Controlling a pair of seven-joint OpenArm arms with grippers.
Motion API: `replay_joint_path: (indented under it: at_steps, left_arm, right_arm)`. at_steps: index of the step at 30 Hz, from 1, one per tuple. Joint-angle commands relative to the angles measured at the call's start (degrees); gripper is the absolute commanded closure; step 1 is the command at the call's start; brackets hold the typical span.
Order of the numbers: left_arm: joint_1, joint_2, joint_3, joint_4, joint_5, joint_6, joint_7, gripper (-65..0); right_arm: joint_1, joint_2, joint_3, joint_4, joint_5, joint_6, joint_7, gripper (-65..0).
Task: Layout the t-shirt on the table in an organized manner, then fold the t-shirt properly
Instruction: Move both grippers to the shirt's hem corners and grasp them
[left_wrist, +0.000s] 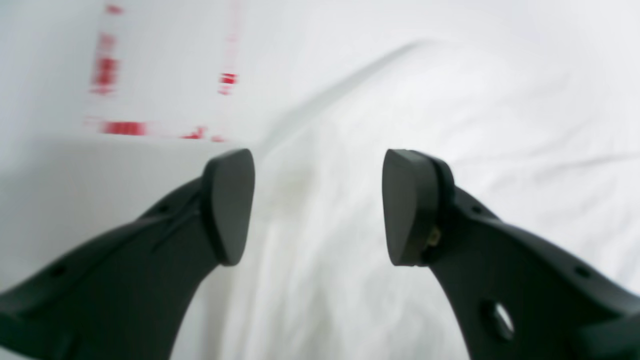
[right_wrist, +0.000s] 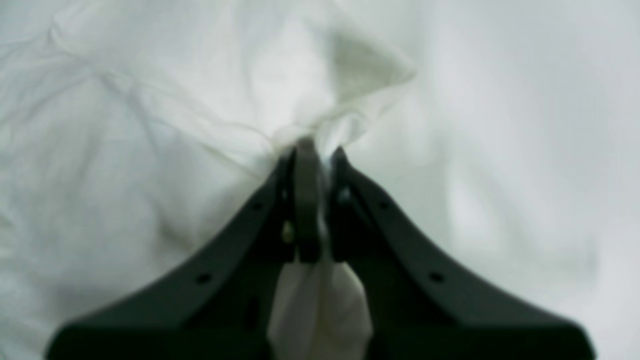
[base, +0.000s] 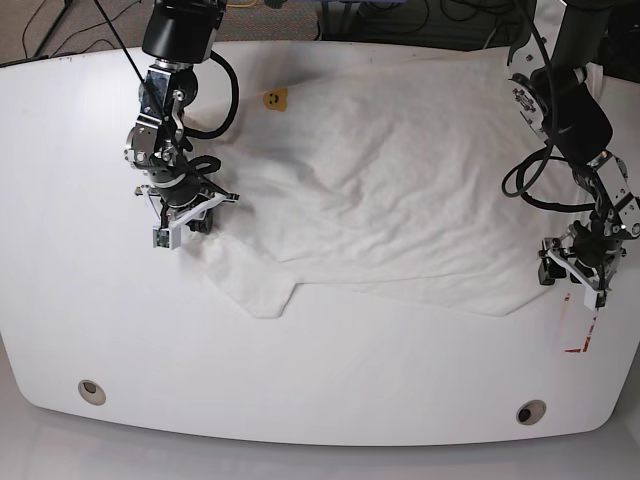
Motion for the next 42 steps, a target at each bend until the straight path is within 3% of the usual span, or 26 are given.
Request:
replay_joint_path:
  at_steps: [1, 9, 21, 32, 37, 39, 42]
  left_arm:
    - [-2.82, -2.22, 0.06, -2.81, -0.65, 0.01, -3.25, -38.1]
    - [-4.58, -4.42, 3.05, -10.63, -0.65, 3.35, -8.26, -38.2]
    - [-4.67, -6.79, 4.28, -15.91, -0.65, 3.61, -11.07, -38.3]
    - [-4.23, -5.65, 4.28, -15.99, -0.65, 3.0, -10.54, -38.1]
    - [-4.23, -3.36, 6.39, -16.26, -0.65, -0.08, -9.84, -37.6]
    - [-4.23, -2.84, 7.71, -16.26, -0.65, -0.12, -8.96, -35.4]
    - [-4.31, -1.61, 9.11, -16.17, -0.82, -0.12, -8.35, -26.1]
  right_arm:
    - [0.5, 0.22, 0.0, 0.74, 0.21, 0.1, -0.3, -0.2]
    - [0.5, 0.22, 0.0, 0.83, 0.21, 0.1, -0.3, 0.0]
    - [0.59, 0.22, 0.0, 0.92, 0.21, 0.1, -0.3, 0.0]
    - [0.59, 0.22, 0.0, 0.92, 0.21, 0.1, -0.3, 0.0]
    - [0.59, 0.22, 0.0, 0.92, 0.21, 0.1, -0.3, 0.0]
    - [0.59, 0.22, 0.0, 1.01, 0.21, 0.1, -0.3, 0.0]
    - [0.59, 0.22, 0.0, 1.71, 0.21, 0.1, -0.3, 0.0]
